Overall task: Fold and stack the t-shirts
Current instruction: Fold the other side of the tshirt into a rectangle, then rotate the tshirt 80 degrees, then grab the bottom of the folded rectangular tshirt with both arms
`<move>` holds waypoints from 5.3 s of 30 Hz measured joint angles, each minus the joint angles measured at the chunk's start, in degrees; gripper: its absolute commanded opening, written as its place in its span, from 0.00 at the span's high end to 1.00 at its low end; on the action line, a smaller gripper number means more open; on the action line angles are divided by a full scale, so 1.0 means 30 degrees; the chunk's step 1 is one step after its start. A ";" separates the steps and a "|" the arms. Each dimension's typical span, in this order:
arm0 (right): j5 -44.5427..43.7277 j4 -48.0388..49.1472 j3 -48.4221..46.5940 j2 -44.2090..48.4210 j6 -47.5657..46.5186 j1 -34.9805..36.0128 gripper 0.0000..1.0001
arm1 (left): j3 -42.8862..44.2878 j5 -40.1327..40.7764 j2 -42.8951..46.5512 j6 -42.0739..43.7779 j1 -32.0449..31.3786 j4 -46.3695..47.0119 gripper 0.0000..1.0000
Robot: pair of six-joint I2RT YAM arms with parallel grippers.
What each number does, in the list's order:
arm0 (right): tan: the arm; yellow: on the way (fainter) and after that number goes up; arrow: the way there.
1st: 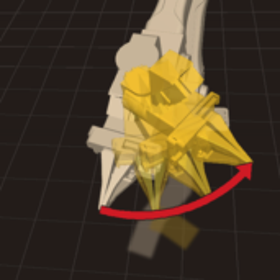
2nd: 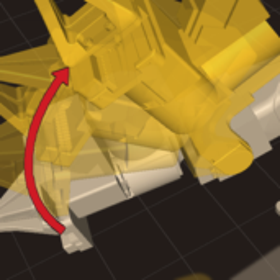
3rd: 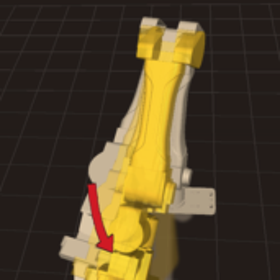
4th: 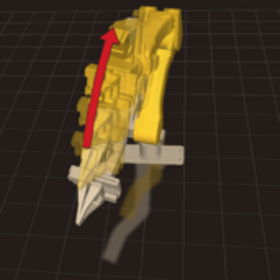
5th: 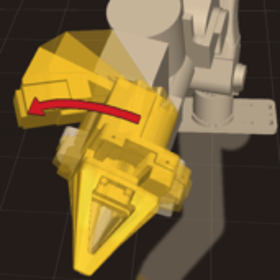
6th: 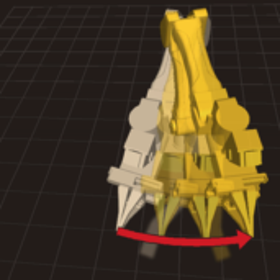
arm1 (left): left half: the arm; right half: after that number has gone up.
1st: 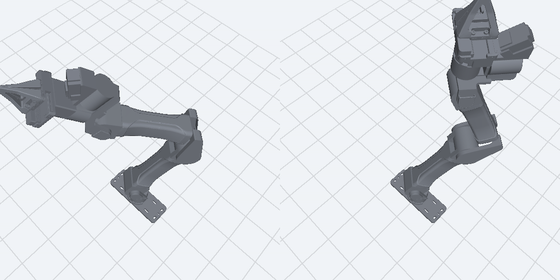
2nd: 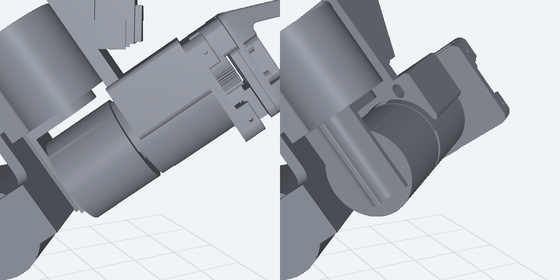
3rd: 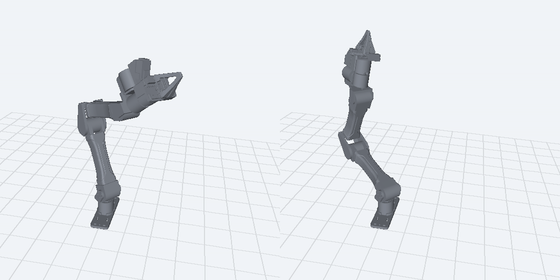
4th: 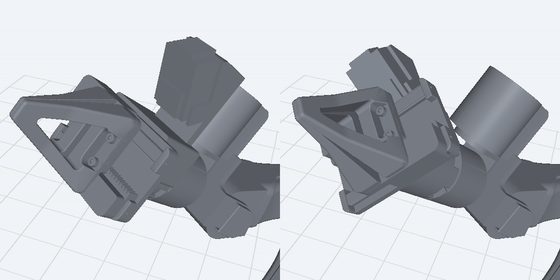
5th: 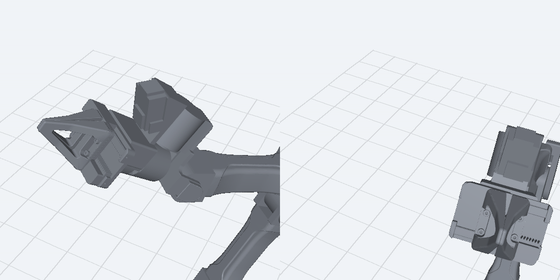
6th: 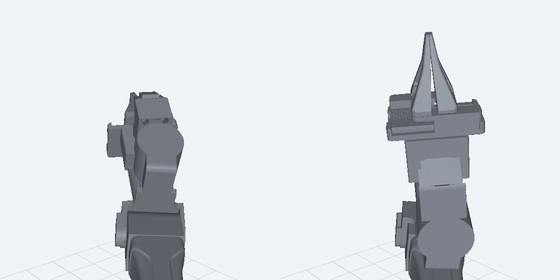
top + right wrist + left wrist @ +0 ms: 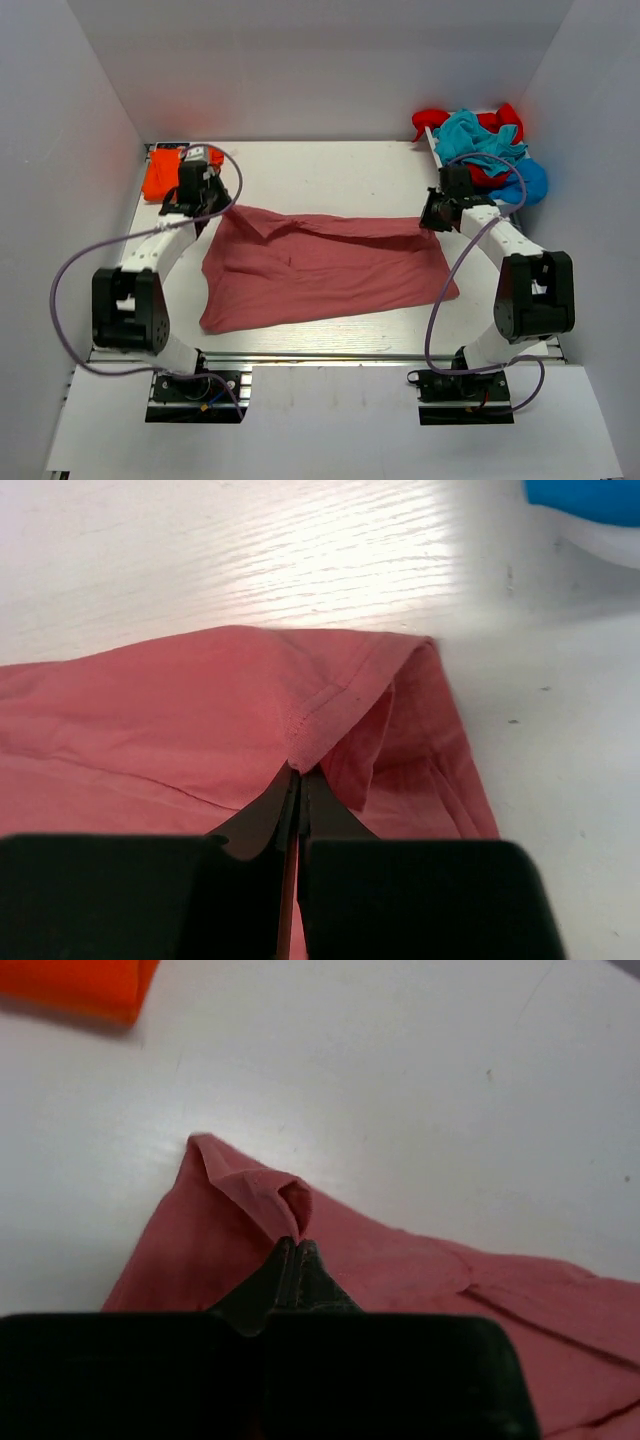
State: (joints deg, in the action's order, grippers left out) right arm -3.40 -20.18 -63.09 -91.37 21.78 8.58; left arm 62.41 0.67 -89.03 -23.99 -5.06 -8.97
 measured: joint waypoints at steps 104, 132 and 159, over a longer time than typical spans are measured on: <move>1.3260 0.4087 0.5282 -0.0933 -0.5588 1.5336 0.10 | 2.5310 -0.9347 -2.3875 -0.4160 -0.2273 0.2470 0.00; 0.3701 0.3031 0.5938 0.6360 -0.1719 1.7092 0.10 | 1.6706 -0.4794 -0.4881 0.2302 -0.3169 -0.2798 0.00; 0.3089 0.1596 1.0411 0.6987 0.2616 1.4426 0.21 | -1.2786 -0.4619 1.2444 -0.6776 -1.0673 -0.7868 0.12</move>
State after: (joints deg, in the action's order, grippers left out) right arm 5.87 -15.40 -31.86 -70.41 29.63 51.86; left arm 24.05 -13.19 -51.70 -44.31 -37.08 -32.58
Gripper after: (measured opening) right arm 0.802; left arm 0.921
